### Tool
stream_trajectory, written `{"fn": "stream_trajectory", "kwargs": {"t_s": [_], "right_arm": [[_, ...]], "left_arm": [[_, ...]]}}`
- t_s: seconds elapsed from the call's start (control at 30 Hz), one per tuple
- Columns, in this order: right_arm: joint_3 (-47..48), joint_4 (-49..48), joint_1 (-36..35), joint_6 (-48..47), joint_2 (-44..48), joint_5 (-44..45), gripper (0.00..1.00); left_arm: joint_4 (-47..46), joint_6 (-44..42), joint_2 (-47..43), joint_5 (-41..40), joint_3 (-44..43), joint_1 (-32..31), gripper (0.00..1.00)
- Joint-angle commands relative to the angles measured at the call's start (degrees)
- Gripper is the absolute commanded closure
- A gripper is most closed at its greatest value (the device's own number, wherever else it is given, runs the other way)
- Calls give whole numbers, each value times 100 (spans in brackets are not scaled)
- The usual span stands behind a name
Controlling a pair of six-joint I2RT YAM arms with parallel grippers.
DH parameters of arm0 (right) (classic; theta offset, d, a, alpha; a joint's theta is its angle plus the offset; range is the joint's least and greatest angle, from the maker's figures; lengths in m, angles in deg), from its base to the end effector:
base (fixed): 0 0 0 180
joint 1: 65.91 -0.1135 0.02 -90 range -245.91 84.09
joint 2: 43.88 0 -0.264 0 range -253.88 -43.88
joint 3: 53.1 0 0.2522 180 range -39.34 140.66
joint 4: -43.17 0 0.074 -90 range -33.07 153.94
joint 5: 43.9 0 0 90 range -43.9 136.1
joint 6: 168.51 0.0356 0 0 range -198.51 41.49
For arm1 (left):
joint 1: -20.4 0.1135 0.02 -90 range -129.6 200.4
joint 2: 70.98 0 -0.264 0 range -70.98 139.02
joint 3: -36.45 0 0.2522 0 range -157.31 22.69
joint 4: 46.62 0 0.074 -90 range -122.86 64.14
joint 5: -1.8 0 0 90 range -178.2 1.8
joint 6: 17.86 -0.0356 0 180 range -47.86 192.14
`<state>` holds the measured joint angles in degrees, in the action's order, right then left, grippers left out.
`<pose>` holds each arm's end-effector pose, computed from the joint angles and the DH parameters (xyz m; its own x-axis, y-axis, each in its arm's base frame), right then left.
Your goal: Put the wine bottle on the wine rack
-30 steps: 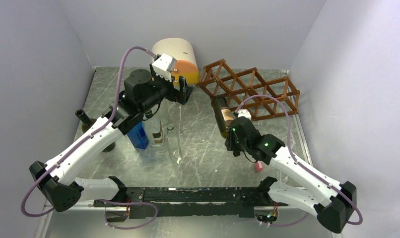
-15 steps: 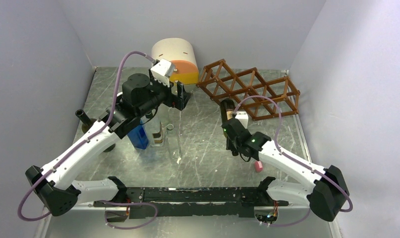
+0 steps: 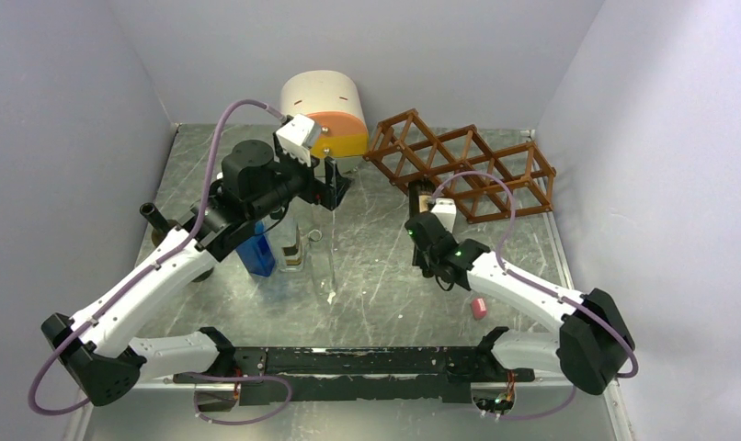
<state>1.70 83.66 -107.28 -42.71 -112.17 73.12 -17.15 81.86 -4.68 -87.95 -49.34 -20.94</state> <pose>0.1831 0.1397 0.2144 -0.7194 0.0608 -0.6919 0.0401 0.9981 0.0460 0.1948 -0.1716 0.4204 -0.2403 -0.0135 -0.9706 0.6322 0.7565 -0.1670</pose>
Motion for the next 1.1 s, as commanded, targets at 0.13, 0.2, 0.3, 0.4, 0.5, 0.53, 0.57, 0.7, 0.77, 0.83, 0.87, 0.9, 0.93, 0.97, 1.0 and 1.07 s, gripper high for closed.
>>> {"fn": "stream_trajectory", "kwargs": {"t_s": [0.13,0.2,0.3,0.4,0.5,0.53,0.57,0.7,0.77,0.83,0.87,0.9,0.93,0.97,1.0,1.07], "right_arm": [[197,-1411,493,304,-245,237,100],[262,-1519,637,333,-429,94,100],[368,-1629,764,409,-653,67,100],[424,-1855,817,449,-834,66,100],[500,-2050,891,408,-1003,23,100],[551,-2087,928,392,-1055,18,100],[571,-2130,977,363,-1111,-9,100],[733,-2252,1110,280,-1277,-95,100],[814,-2282,1190,248,-1346,-124,100],[900,-2265,1275,271,-1445,-208,100],[940,-2248,1286,283,-1507,-306,100],[975,-2228,1406,306,-1552,-364,100],[984,-2247,1467,307,-1590,-413,100],[985,-2287,1499,298,-1610,-451,100],[992,-2320,1538,297,-1624,-489,100],[1019,-2399,1603,260,-1691,-588,100]], "left_arm": [[101,73,-176,212,-47,7,5],[120,74,-203,221,-37,6,5],[151,85,-236,223,-48,10,5],[175,83,-249,213,-57,7,5],[207,89,-263,212,-65,3,5],[225,87,-265,207,-73,3,5],[236,95,-267,209,-81,4,5],[267,85,-300,195,-79,7,5],[269,88,-317,190,-74,8,5],[260,81,-326,190,-68,4,5],[258,79,-328,194,-64,3,5],[258,76,-331,195,-65,3,5],[258,76,-337,195,-66,9,5],[258,70,-342,195,-66,11,5],[258,66,-344,195,-66,4,5],[271,51,-346,197,-66,4,5]]}}
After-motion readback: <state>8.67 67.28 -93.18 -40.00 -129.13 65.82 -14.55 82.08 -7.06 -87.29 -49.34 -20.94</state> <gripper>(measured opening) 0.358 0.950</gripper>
